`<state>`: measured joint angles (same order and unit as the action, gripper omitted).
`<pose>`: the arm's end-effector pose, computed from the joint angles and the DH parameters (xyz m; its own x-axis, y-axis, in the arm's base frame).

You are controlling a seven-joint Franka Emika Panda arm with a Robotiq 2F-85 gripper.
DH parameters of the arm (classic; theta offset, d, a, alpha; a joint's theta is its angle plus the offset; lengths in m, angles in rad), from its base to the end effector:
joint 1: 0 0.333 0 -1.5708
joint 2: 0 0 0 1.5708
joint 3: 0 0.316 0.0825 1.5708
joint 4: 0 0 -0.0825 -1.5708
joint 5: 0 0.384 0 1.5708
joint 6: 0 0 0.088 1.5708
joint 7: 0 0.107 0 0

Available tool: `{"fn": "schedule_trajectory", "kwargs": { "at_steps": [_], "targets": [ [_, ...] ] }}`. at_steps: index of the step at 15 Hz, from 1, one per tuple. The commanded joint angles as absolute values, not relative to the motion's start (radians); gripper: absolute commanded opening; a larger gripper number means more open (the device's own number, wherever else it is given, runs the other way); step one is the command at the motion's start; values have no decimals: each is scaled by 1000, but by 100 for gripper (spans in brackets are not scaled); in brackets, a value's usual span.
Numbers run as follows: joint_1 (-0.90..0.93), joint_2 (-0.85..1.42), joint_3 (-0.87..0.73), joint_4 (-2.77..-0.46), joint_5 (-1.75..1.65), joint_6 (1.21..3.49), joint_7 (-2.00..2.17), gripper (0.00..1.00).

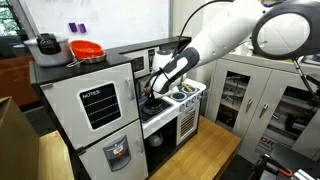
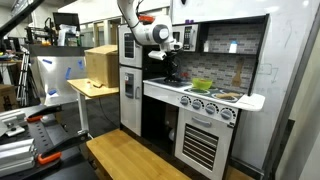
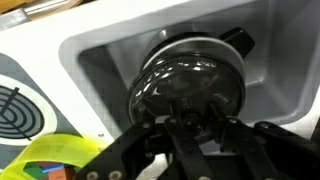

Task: Pick the lid on the grey pot, place it on the green pot then take the grey pot out of the sink and place it on the stove

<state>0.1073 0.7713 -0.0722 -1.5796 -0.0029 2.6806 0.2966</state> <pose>0.7277 0.0348 0.2190 0.9188 -0.2232 0.3256 -0.2208 -0.9743 -0.0448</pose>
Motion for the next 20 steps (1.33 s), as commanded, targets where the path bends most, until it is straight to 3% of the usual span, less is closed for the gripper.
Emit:
{"fn": "schedule_trajectory", "kwargs": {
  "at_steps": [1, 10, 20],
  "targets": [
    [103, 703, -96, -1635, 15, 2650, 324, 8],
    [11, 661, -122, -1608, 56, 2573, 339, 8],
    [-62, 821, -125, -1314, 130, 2422, 382, 8]
  ]
}}
